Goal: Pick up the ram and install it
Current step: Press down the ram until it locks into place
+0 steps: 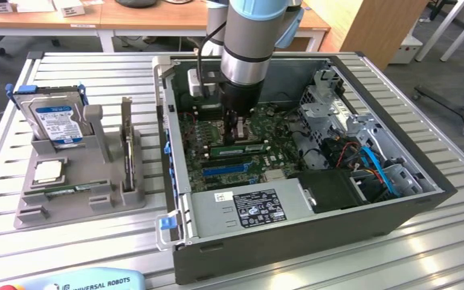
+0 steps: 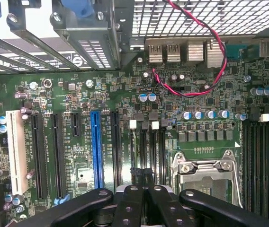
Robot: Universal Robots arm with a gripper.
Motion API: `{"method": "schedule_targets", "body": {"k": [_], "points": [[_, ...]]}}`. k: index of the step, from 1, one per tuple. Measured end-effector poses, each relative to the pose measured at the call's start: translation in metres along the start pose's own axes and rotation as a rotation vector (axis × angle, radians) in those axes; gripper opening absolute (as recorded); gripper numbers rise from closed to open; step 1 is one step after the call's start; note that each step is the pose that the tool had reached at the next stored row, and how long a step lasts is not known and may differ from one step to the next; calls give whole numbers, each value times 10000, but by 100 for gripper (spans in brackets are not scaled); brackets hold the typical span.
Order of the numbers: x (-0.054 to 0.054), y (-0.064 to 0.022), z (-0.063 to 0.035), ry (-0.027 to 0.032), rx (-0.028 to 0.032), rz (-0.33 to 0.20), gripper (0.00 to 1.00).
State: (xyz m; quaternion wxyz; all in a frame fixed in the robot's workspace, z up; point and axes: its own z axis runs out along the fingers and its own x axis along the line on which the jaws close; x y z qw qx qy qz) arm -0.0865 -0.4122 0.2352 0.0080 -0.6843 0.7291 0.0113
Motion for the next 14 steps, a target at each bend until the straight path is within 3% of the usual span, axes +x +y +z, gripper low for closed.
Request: {"method": "schedule_targets", "body": {"k": [14], "points": [[18,-1,29,2,-1,0,10]]}}
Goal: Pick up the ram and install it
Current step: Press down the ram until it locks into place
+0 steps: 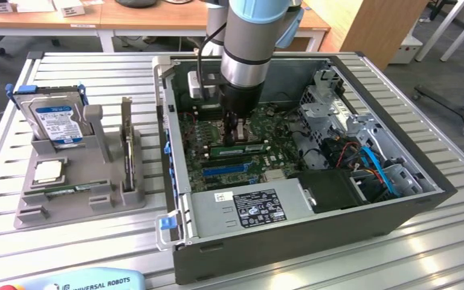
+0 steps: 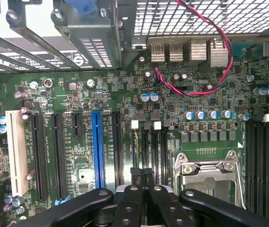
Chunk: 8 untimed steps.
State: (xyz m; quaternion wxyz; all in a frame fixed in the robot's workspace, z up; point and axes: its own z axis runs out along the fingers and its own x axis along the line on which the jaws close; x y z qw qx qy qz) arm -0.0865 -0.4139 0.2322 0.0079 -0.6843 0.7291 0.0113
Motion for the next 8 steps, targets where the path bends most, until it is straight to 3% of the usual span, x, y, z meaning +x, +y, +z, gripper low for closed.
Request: {"method": "schedule_targets", "body": {"k": [8], "points": [[0,0,17,-4,2,-1,10]]}}
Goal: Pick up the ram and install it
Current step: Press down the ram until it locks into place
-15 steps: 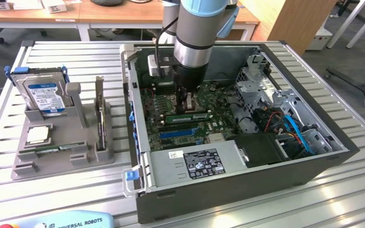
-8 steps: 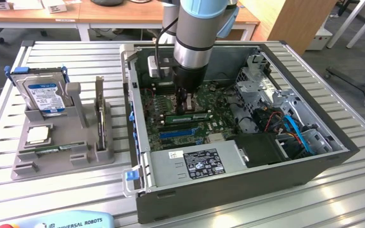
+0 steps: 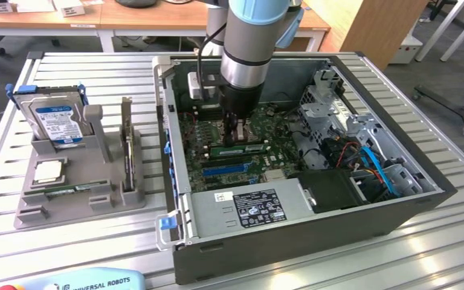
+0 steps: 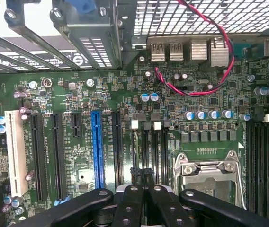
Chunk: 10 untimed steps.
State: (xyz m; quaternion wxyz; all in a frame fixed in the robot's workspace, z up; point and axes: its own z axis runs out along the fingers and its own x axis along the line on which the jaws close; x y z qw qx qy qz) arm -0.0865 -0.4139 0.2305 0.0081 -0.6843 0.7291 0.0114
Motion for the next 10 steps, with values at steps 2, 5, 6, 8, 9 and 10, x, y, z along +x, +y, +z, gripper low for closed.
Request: {"method": "schedule_targets", "body": {"k": [2,5,6,8,9,10], "points": [[0,0,8,2,0,0,10],[1,0,12,4,-2,0,10],[1,0,12,4,-1,0,10],[1,0,13,2,0,0,10],[0,0,17,-1,1,0,10],[0,0,21,-2,1,0,10]]}}
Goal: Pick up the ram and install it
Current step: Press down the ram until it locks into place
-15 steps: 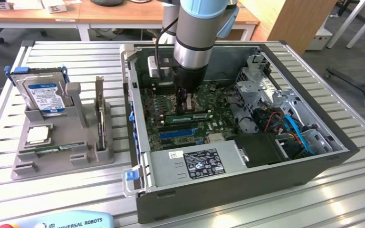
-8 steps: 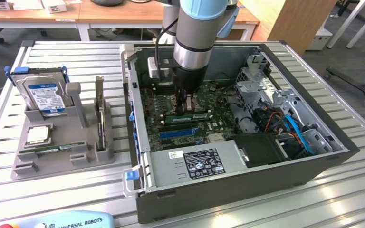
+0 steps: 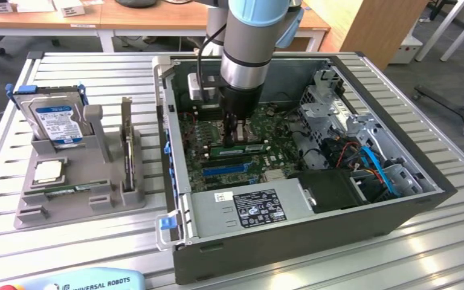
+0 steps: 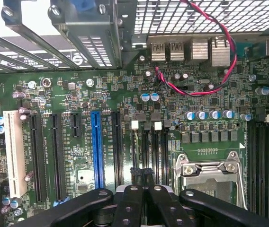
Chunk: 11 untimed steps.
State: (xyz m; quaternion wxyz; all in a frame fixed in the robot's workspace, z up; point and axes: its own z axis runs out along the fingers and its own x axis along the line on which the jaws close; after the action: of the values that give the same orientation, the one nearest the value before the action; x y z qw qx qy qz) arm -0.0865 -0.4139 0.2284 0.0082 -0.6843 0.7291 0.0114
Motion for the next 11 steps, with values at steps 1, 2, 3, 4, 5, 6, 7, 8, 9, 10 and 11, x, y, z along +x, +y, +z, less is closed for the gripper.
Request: {"method": "schedule_targets", "body": {"k": [1,2,3,4,5,6,7,8,9,10,11], "points": [[0,0,4,2,-1,0,10],[1,0,7,4,-2,0,10],[1,0,12,5,-2,0,10],[1,1,14,6,-4,0,10],[2,0,15,5,-3,0,10],[1,0,15,4,-3,1,10],[1,0,15,4,-3,1,10],[1,0,16,1,-2,0,10],[1,0,16,1,-2,0,10],[1,0,16,1,-2,0,10],[1,0,17,1,-2,0,10]]}}
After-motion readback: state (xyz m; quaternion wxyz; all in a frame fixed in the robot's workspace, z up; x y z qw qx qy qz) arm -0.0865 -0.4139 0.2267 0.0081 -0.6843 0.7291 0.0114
